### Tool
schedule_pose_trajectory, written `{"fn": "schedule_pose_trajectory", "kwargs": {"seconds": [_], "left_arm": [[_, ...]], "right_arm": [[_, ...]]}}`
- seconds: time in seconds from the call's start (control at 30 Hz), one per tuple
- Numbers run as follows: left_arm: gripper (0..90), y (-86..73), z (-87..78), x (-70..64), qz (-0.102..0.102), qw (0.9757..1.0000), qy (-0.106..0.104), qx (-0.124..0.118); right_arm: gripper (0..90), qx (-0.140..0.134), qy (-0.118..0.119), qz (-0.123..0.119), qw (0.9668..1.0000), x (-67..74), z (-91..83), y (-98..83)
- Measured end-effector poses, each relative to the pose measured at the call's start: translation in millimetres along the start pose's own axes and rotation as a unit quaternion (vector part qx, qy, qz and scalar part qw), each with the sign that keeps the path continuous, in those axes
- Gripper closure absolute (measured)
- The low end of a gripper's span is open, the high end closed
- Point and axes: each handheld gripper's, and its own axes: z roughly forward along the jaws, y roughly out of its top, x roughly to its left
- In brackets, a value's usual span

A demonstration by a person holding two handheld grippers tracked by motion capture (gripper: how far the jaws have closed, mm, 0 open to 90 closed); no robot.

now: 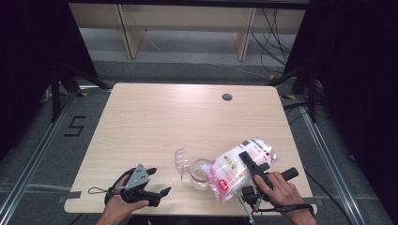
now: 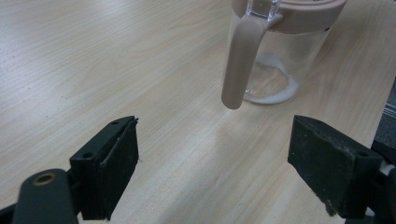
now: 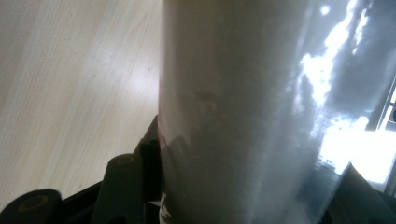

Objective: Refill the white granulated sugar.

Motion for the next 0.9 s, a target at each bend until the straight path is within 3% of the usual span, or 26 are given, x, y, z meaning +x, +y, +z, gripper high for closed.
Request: {"fn": "schedule_pose_trajectory", "kwargs": {"seconds": [0.03,0.17,0.33,0.37,0.47,0.5,0.57,0.7,0.9], "left_arm": [[15.9,-0.1,0.2,0.0,0.000,1.0000,0.000,0.001],[15.9,-0.1,0.5,-0.6,-0.003,1.0000,0.000,-0.003],[15.9,-0.1,0.0,-0.1,0.001,1.0000,0.000,0.000],[15.9,-0.1,0.0,-0.1,0.000,1.0000,0.000,0.000],[15.9,-0.2,0.4,-0.7,-0.002,1.0000,0.000,-0.003],[15.9,-0.2,0.5,-0.7,-0.002,1.0000,0.000,-0.004],[15.9,-0.1,0.0,-0.2,0.001,1.0000,0.001,0.001],[15.9,0.4,-0.3,1.1,0.018,0.9998,0.003,0.003],[15.9,0.3,0.4,-0.1,0.011,0.9999,0.003,-0.002]], "right_arm": [[50.3,0.005,0.001,0.007,1.0000,2.1,-0.2,-0.1],[50.5,0.003,-0.002,-0.019,0.9998,-1.2,0.3,0.6],[50.7,0.007,-0.004,-0.025,0.9997,-2.3,-0.7,0.8],[50.8,0.000,-0.009,-0.042,0.9991,-5.5,0.1,1.4],[50.9,0.003,-0.005,-0.038,0.9993,-5.6,-0.3,1.5],[51.1,0.008,-0.005,-0.024,0.9997,-3.6,-1.2,0.9],[51.2,-0.001,-0.007,-0.038,0.9993,-5.8,0.3,1.0],[51.5,-0.003,-0.007,-0.040,0.9992,-5.9,0.4,0.9],[51.9,-0.001,-0.008,-0.040,0.9992,-6.7,0.0,0.5]]}}
